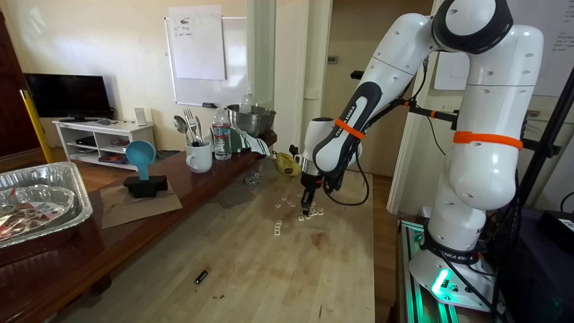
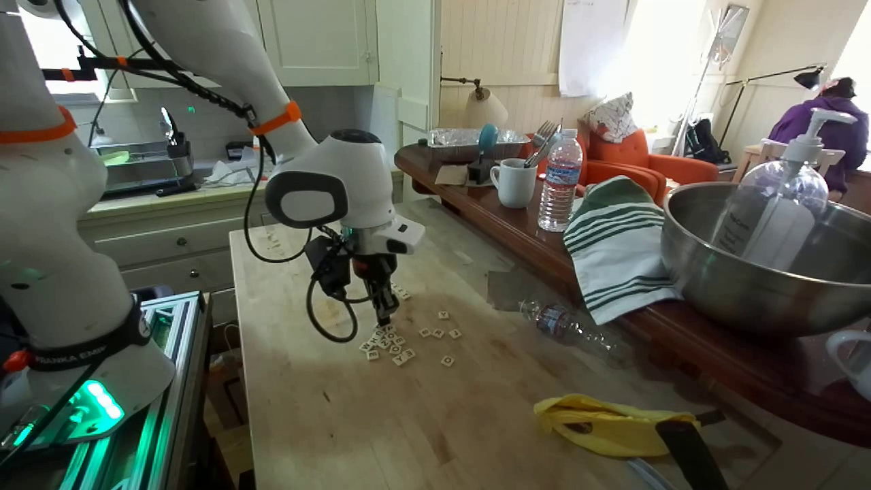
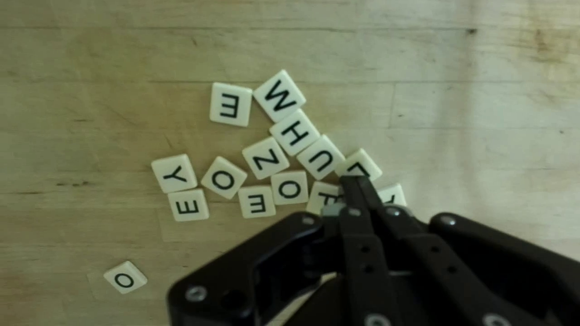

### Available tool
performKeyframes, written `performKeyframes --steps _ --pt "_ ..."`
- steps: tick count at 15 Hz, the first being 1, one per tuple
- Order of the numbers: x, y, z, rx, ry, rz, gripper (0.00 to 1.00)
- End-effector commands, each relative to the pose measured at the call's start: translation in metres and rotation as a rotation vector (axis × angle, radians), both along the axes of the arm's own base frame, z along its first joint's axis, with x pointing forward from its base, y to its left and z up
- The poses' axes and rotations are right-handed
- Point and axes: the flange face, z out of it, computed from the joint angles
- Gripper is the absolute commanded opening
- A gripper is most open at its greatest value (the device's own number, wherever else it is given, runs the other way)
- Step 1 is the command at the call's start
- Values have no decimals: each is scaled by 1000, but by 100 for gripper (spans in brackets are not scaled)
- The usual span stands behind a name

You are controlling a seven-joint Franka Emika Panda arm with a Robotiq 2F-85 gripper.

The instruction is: Spell the word aloe using the tile letters

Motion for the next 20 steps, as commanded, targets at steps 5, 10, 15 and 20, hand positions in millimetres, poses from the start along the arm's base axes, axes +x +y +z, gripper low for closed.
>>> performKeyframes --steps 5,10,15,20 --pt "10 -10 -9 2 -45 -54 0" --pt "13 -19 -21 -12 -20 -60 0" --pt "3 -47 -17 -94 15 -26 0" --pt "-1 -33 1 -59 -49 -12 0"
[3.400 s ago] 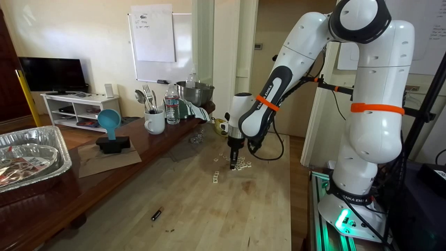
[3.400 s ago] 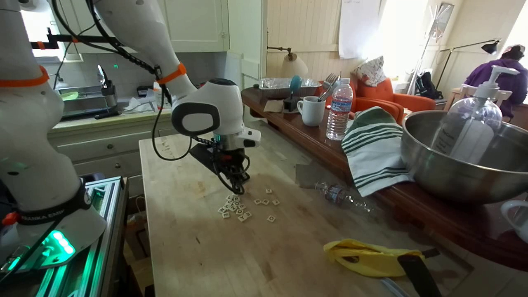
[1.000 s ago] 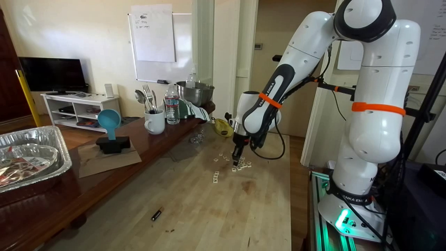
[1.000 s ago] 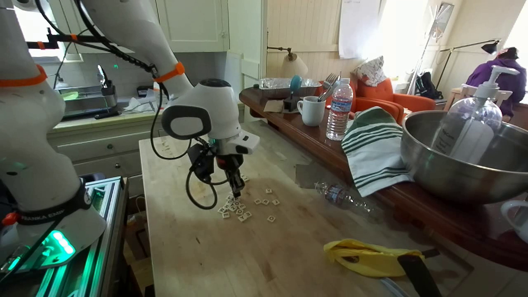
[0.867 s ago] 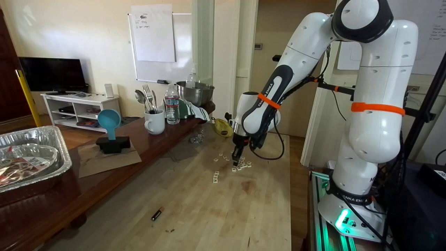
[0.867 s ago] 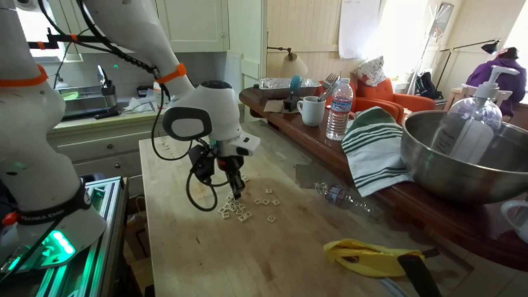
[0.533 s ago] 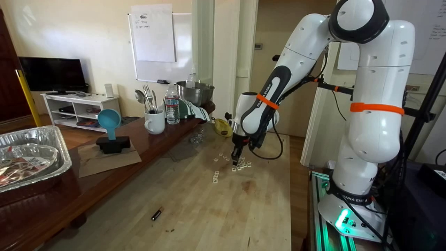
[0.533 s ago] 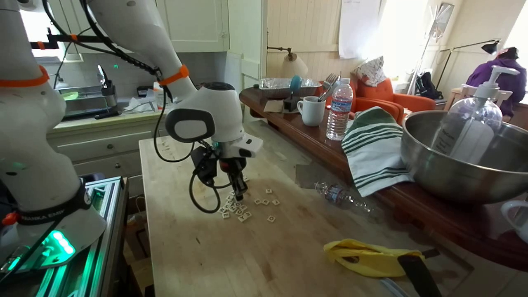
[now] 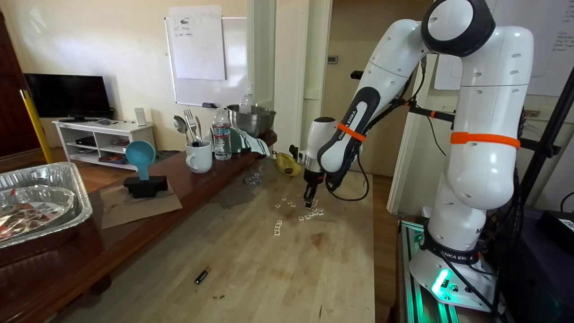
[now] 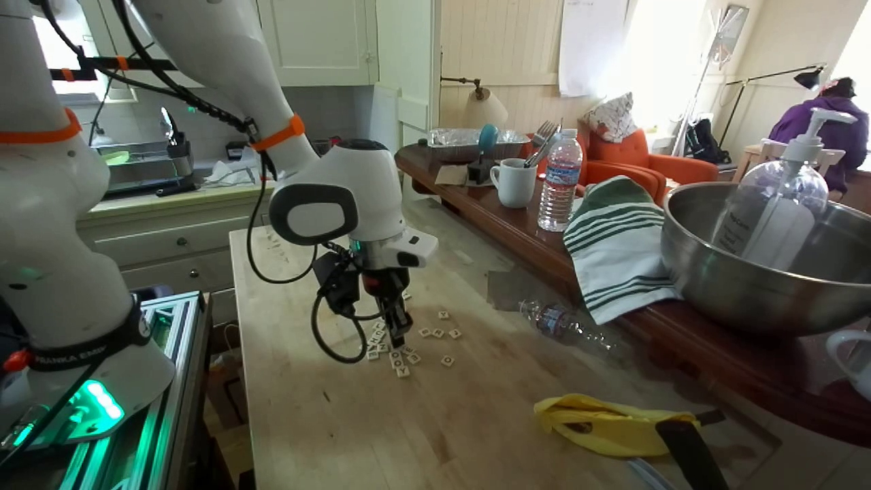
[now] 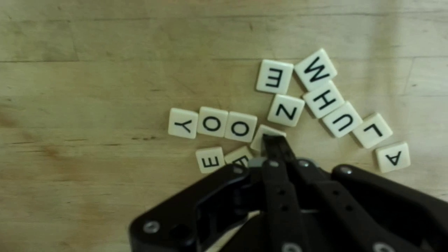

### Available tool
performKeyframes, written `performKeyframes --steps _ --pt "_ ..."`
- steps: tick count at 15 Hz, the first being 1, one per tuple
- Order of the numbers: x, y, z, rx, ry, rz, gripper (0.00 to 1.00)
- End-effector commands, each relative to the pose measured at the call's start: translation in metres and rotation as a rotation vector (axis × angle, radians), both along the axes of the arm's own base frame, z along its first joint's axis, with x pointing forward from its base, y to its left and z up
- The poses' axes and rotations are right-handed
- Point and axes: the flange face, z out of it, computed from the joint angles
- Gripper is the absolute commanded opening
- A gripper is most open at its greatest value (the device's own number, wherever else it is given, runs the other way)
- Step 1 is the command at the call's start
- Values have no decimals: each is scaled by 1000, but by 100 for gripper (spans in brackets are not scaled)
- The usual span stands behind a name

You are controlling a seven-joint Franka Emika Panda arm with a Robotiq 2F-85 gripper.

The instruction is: Spell the word aloe using the tile letters

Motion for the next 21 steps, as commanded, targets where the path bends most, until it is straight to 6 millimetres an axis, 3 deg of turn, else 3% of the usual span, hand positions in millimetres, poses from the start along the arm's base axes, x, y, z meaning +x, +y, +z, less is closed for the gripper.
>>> performKeyframes --steps 1,6,15,21 --pt "-7 17 8 27 -34 26 0" --pt "-7 38 8 54 -18 81 0" --pt "-14 44 0 50 24 173 0" --pt "-9 44 -6 38 21 169 0"
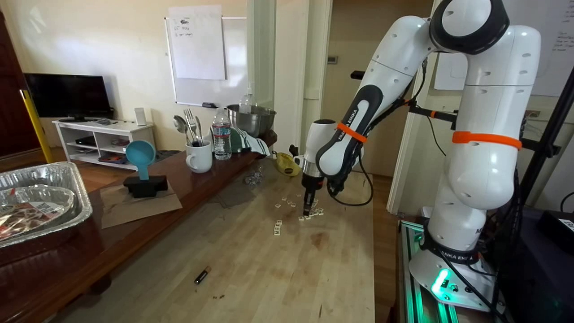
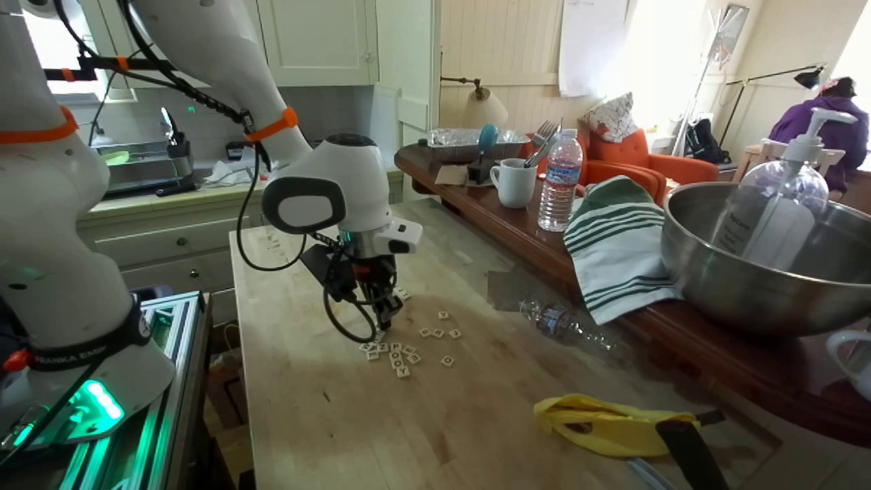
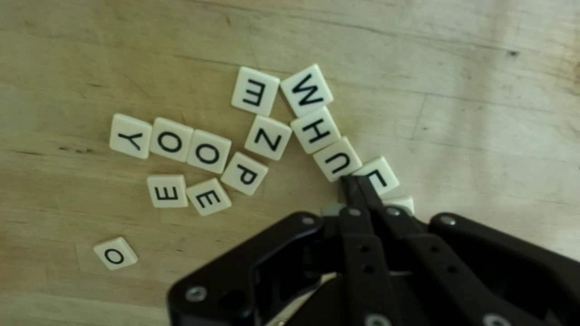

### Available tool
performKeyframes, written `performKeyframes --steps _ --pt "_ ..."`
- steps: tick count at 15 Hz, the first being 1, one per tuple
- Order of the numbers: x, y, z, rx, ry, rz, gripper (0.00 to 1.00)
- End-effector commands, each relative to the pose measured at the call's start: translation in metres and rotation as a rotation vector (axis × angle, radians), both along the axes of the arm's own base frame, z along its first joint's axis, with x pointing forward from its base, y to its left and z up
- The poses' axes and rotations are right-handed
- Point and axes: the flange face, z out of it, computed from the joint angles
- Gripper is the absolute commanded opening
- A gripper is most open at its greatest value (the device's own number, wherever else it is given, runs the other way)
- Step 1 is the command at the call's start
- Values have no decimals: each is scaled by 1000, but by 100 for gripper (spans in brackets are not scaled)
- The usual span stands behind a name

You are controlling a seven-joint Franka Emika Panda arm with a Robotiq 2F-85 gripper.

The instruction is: Spell the word aloe using the tile letters

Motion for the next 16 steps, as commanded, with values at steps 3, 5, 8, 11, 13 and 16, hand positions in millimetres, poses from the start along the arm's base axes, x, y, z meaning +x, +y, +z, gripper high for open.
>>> performKeyframes --steps 3,5,8,11,13,16 --pt "2 -2 -9 -11 10 -18 0" --pt "5 -5 -10 -16 11 -39 0" --pt "8 -7 -10 -15 10 -89 0" --pt "11 -8 -10 -11 10 -131 0" --pt "13 -7 -11 -6 10 -159 0" --pt "14 -5 -11 3 13 -196 0"
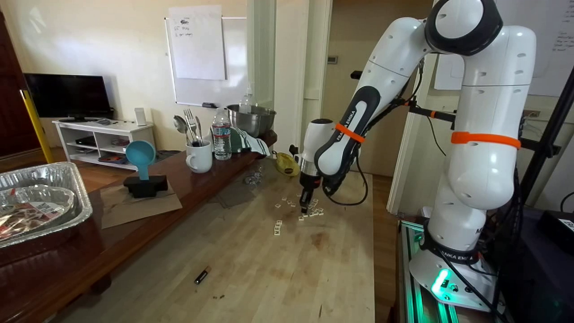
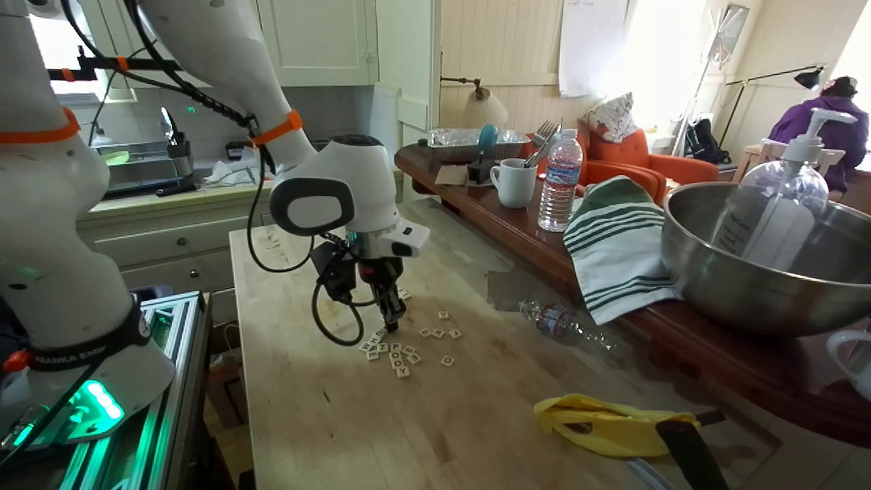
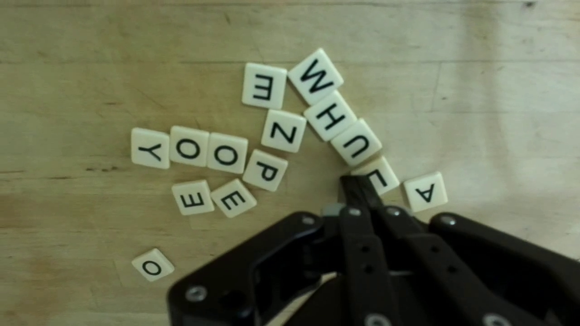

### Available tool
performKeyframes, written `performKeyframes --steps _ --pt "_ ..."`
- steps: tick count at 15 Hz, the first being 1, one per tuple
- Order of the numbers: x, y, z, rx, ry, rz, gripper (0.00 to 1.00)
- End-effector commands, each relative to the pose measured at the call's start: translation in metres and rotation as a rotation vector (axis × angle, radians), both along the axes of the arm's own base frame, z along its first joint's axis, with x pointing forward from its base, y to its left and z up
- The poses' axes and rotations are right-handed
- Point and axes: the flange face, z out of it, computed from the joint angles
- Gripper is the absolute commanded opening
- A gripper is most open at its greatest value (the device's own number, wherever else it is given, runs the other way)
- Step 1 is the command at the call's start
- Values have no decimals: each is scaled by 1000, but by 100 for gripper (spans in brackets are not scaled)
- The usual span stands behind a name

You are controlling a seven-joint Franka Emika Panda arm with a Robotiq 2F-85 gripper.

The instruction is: Spell the word aloe using the tile letters

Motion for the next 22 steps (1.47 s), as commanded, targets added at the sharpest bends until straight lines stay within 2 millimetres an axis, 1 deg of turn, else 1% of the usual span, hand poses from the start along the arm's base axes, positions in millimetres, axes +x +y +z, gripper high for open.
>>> performKeyframes --steps 1,12,22 --pt "4 4 -12 11 25 -52 0" --pt "4 15 -16 42 47 -125 0" --pt "7 20 -16 69 59 -195 0"
